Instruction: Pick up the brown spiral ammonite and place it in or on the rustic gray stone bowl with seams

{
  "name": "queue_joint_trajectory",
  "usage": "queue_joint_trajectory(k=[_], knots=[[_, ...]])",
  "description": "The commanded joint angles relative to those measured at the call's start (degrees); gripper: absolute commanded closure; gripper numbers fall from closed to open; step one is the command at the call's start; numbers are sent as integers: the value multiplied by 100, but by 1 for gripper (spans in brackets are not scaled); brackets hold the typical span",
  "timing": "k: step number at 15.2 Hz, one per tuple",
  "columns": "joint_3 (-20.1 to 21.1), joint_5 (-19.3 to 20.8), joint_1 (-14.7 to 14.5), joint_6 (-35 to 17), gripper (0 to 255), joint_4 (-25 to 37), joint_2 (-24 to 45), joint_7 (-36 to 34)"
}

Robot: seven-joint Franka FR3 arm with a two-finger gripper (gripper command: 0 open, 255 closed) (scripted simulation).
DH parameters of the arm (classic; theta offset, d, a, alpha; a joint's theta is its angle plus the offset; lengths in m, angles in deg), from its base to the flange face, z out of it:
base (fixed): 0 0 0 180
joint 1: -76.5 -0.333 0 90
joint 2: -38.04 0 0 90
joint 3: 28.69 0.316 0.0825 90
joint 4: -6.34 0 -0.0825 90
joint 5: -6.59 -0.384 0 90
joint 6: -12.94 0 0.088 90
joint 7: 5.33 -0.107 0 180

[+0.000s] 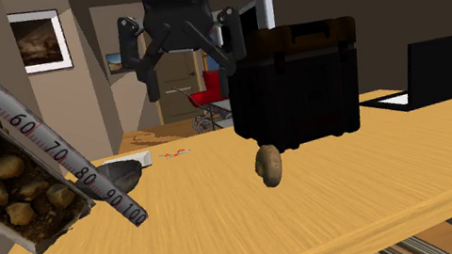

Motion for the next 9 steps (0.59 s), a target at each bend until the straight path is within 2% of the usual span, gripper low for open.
queue_joint_trajectory(k=[1,9], knots=[[0,0,0,0,0,0,0,0],[-569,98,-92,-1109,0,212,1403,946]])
